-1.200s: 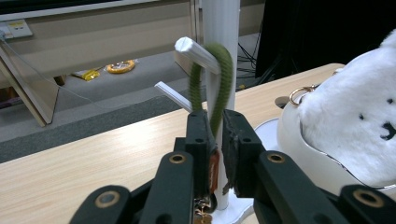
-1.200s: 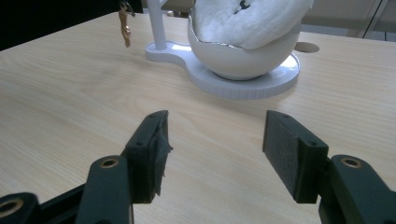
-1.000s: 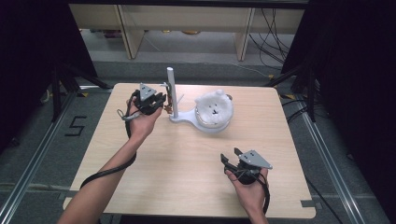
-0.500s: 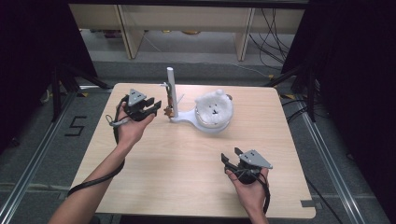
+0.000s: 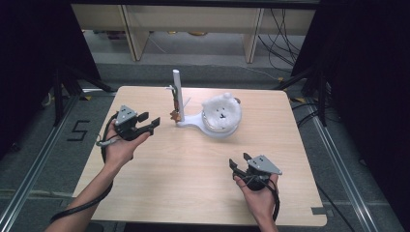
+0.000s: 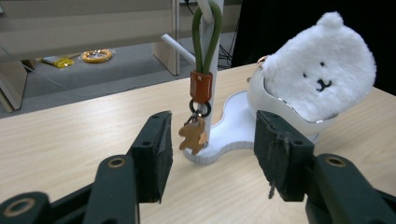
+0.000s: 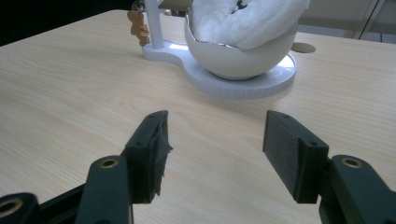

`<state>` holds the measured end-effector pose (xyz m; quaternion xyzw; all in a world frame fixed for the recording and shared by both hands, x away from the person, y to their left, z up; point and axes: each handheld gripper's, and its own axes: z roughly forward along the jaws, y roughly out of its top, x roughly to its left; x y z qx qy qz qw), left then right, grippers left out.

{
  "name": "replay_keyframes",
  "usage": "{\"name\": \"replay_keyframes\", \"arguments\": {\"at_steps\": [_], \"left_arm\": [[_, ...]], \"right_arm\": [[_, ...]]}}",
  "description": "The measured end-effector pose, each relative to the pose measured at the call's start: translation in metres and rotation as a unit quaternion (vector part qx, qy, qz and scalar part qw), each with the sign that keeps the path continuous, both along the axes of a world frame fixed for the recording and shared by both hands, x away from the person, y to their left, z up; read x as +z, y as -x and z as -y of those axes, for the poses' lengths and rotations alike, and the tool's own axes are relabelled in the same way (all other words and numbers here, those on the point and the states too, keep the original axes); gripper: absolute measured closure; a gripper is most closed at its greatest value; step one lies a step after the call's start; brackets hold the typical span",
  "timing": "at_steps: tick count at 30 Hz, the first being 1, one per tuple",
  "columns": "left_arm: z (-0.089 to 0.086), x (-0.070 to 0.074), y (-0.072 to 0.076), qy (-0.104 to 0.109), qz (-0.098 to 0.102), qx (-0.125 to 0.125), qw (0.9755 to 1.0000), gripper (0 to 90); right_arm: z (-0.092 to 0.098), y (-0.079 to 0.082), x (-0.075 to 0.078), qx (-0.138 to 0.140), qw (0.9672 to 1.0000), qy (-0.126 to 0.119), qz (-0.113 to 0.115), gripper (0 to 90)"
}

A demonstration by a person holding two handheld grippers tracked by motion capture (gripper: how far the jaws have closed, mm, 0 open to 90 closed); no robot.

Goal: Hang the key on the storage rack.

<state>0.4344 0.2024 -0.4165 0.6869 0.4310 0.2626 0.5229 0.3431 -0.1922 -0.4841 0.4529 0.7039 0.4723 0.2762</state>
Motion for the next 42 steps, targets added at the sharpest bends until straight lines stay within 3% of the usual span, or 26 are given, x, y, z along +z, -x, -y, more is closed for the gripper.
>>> {"name": "replay_keyframes", "arguments": {"at_steps": [2, 5, 8, 9, 10, 12, 14, 16, 22, 25, 27, 28, 29, 34, 36, 39, 40, 42], "left_arm": [[-0.003, -0.002, 0.003, -0.002, 0.003, 0.001, 1.0, 43.7], [-0.015, -0.014, 0.02, 0.011, 0.007, 0.008, 0.9999, 42.3], [-0.021, -0.024, 0.03, 0.016, 0.008, 0.014, 0.9997, 41.7], [-0.023, -0.028, 0.033, 0.018, 0.008, 0.015, 0.9997, 41.5], [-0.023, -0.028, 0.033, 0.018, 0.008, 0.015, 0.9997, 41.4], [-0.028, -0.041, 0.043, 0.014, 0.008, 0.015, 0.9997, 41.0], [-0.03, -0.05, 0.048, 0.011, 0.009, 0.014, 0.9998, 40.9], [-0.031, -0.059, 0.053, 0.004, 0.013, 0.009, 0.9999, 40.8], [-0.036, -0.083, 0.062, 0.027, 0.003, 0.024, 0.9993, 39.0], [-0.038, -0.092, 0.066, 0.027, -0.002, 0.031, 0.9992, 38.1], [-0.039, -0.096, 0.068, 0.032, -0.006, 0.036, 0.9988, 37.5], [-0.039, -0.098, 0.068, 0.035, -0.004, 0.036, 0.9987, 37.3], [-0.04, -0.1, 0.068, 0.035, -0.001, 0.036, 0.9987, 37.1], [-0.04, -0.106, 0.072, 0.03, 0.008, 0.045, 0.9985, 37.0], [-0.04, -0.107, 0.073, 0.036, 0.018, 0.048, 0.998, 37.5], [-0.04, -0.107, 0.074, 0.034, 0.016, 0.052, 0.9979, 37.5], [-0.04, -0.107, 0.074, 0.034, 0.016, 0.052, 0.9979, 37.4], [-0.039, -0.107, 0.073, 0.032, 0.018, 0.05, 0.998, 37.5]], "right_arm": [[-0.002, 0.001, -0.001, -0.004, 0.9998, -0.018, -0.009, 41.8], [0.001, 0.0, 0.0, 0.001, 1.0, -0.004, -0.001, 41.8], [0.0, 0.0, -0.001, 0.001, 0.9999, -0.013, -0.006, 41.5], [0.0, -0.001, -0.001, 0.005, 1.0, -0.005, -0.001, 41.4], [0.0, -0.001, -0.001, 0.005, 1.0, -0.005, -0.001, 41.4], [0.001, 0.0, -0.001, 0.002, 0.9999, 0.007, -0.008, 40.9], [0.0, 0.001, -0.001, -0.001, 0.9999, 0.004, -0.013, 40.7], [0.0, 0.0, -0.002, 0.001, 1.0, 0.0, -0.009, 40.6], [0.002, -0.001, -0.003, 0.003, 0.9999, 0.007, -0.011, 40.1], [0.003, -0.001, -0.003, 0.0, 0.9999, 0.005, -0.011, 39.6], [0.003, 0.0, -0.004, -0.002, 0.9999, 0.01, -0.01, 39.4], [0.001, 0.0, -0.004, -0.003, 0.9998, -0.008, -0.019, 39.3], [0.004, -0.002, -0.005, 0.002, 0.9999, 0.011, -0.005, 39.2], [0.005, -0.001, -0.007, 0.01, 0.9998, 0.0, -0.015, 38.7], [0.006, -0.003, -0.009, 0.006, 0.9999, 0.01, -0.008, 38.7], [0.006, -0.002, -0.009, 0.009, 0.9998, -0.002, -0.015, 38.5], [0.007, -0.002, -0.009, 0.006, 0.9999, 0.009, -0.01, 38.4], [0.007, -0.001, -0.01, 0.002, 0.9999, 0.008, -0.011, 38.1]]}}
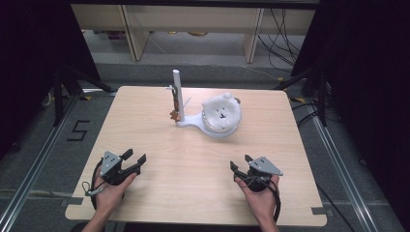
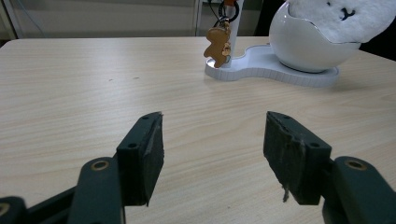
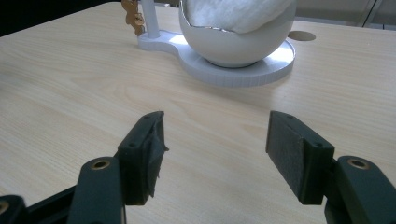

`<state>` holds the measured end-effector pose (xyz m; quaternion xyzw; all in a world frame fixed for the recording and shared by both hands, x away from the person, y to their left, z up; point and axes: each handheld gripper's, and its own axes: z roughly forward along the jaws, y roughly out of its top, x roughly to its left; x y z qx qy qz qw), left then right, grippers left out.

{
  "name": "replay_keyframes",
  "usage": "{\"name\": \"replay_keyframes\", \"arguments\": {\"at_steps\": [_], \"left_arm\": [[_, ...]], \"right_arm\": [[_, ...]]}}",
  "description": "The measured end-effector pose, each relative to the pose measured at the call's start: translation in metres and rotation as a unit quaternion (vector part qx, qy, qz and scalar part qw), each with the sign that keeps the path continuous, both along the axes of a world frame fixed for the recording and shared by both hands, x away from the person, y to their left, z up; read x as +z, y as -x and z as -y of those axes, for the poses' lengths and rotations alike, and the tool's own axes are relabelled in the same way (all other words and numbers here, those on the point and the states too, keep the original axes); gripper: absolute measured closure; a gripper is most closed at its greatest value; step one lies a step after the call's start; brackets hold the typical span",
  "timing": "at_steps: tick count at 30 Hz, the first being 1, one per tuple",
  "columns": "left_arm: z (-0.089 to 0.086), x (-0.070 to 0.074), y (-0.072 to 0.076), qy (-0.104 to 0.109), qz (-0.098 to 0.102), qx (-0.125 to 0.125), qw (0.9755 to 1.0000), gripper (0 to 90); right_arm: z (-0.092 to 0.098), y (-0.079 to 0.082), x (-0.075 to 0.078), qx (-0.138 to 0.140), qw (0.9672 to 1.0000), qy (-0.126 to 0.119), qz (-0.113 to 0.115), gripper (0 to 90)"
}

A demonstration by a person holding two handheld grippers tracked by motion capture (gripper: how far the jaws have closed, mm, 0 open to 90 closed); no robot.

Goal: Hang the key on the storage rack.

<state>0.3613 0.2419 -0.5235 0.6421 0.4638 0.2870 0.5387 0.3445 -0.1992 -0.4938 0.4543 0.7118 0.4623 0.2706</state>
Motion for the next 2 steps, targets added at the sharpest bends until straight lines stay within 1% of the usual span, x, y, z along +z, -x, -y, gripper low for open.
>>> {"name": "replay_keyframes", "arguments": {"at_steps": [1, 2], "left_arm": [[0.0003, -0.0004, -0.0006, 0.003, 0.002, -0.001, 1.0, 37.3], [0.0003, -0.0004, -0.0006, 0.003, 0.002, -0.001, 1.0, 37.3]], "right_arm": [[0.0001, 0.0002, 0.0001, 0.001, 1.0, -0.002, 0.0, 37.8], [-0.0002, 0.0002, -0.0007, 0.0, 0.9999, -0.016, -0.003, 37.6]]}}
